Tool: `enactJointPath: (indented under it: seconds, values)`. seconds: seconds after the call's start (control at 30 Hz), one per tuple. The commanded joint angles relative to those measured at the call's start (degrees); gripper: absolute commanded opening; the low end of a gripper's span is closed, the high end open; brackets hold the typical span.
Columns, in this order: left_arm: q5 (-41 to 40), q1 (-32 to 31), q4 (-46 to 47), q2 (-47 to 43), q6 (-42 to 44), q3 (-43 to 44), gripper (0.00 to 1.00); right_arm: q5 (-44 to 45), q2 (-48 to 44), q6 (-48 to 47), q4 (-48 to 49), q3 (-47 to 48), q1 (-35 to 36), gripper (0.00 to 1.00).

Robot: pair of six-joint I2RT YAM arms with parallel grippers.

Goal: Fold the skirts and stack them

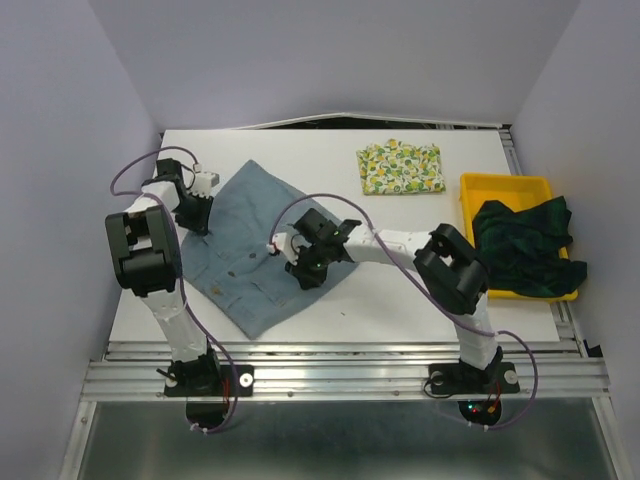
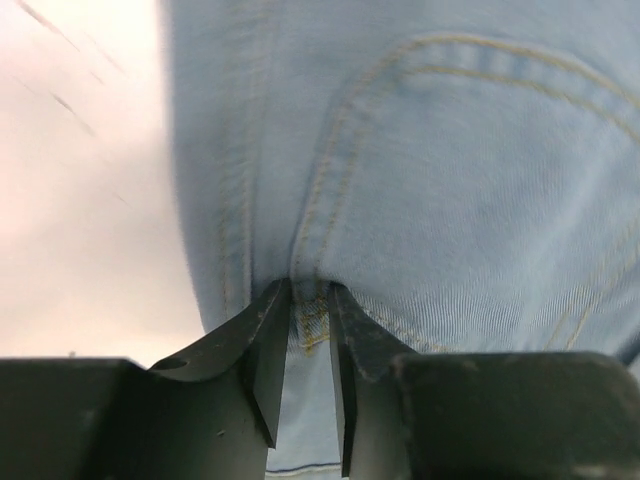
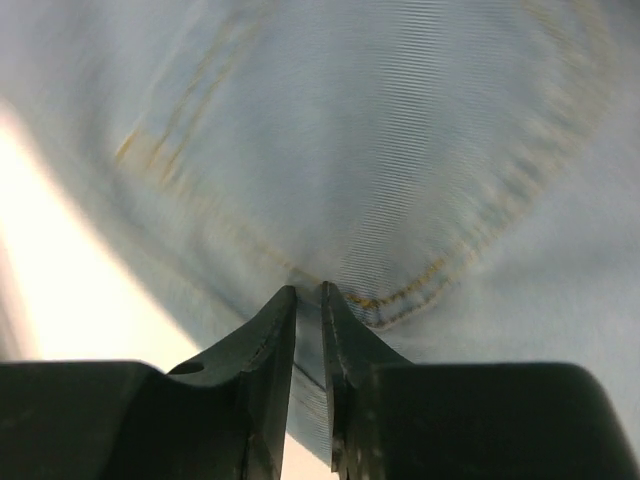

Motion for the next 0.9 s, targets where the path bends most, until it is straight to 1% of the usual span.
enactJointPath:
  seconds: [0.0, 0.03, 0.07, 0.13, 0.17, 0.2, 0.23, 0.27, 0.33, 0.4, 0.43, 0.5, 0.6, 0.63, 0.7, 0.8, 0.87]
  values:
    - [-3.76, 0.62, 3.27, 5.70, -1.00, 7.09, 0.35, -14.29, -1.64, 7.47, -8.31, -5.12, 7.62, 0.23]
    - [-2.79, 0.62, 2.13, 6.32, -1.53, 11.20, 0.40, -15.45, -2.60, 9.83, -7.96, -4.34, 7.63, 0.24]
    - [-2.61, 0.62, 1.60, 6.68, -2.14, 14.81, 0.42, -14.59, -4.01, 10.72, -7.95, -3.20, 7.63, 0.24]
    - [-0.77, 0.54, 0.55, 6.07, -2.59, 17.38, 0.48, -13.45, -5.07, 11.87, -7.87, -0.65, 5.01, 0.24]
    - [0.11, 0.54, 0.37, 4.06, -2.41, 17.83, 0.52, -13.09, -5.60, 12.83, -7.95, 1.79, 0.73, 0.24]
    - [0.99, 0.62, 0.37, 2.65, -2.32, 17.83, 0.53, -12.57, -5.95, 12.84, -7.87, 2.86, -1.75, 0.24]
    - [1.96, 0.62, -0.16, 1.16, -1.89, 16.87, 0.54, -10.21, -6.13, 12.58, -8.04, 4.00, -4.21, 0.24]
    - [2.75, 0.54, -0.51, -1.99, -1.01, 15.99, 0.54, -9.06, -6.04, 11.10, -7.95, 5.50, -8.41, 0.24]
    - [3.02, 0.36, -1.30, -5.08, -0.92, 12.48, 0.54, -5.10, -5.34, 8.55, -7.95, 6.65, -11.25, 0.24]
    - [4.16, 0.27, -2.18, -9.20, -1.53, 9.50, 0.52, -2.12, -4.90, 4.95, -7.52, 7.44, -11.97, 0.24]
    - [4.42, 0.19, -3.23, -10.45, -1.79, 6.52, 0.52, 0.59, -4.46, 3.80, -7.60, 7.53, -11.97, 0.24]
    - [5.92, 0.01, -4.64, -14.04, -2.41, 1.43, 0.51, 2.37, -3.23, 1.78, -7.69, 7.01, -11.97, 0.24]
    - [6.89, -0.69, -5.17, -17.13, -2.94, -3.95, 0.51, 3.95, -2.35, -0.59, -8.04, 5.17, -11.97, 0.23]
    - [6.98, -1.04, -5.78, -17.14, -2.68, -6.93, 0.51, 4.74, -2.18, -1.13, -7.95, 3.33, -11.97, 0.22]
    - [6.28, -2.10, -5.35, -16.53, -2.67, -10.54, 0.48, 4.67, -2.26, -2.01, -7.78, 1.21, -11.97, 0.22]
    - [4.78, -2.97, -4.29, -13.38, -3.81, -12.14, 0.44, 4.31, -2.79, -1.92, -6.64, -3.00, -11.97, 0.21]
    - [4.52, -3.15, -4.38, -10.56, -4.60, -11.00, 0.40, 4.84, -3.14, -1.49, -5.94, -6.07, -11.97, 0.21]
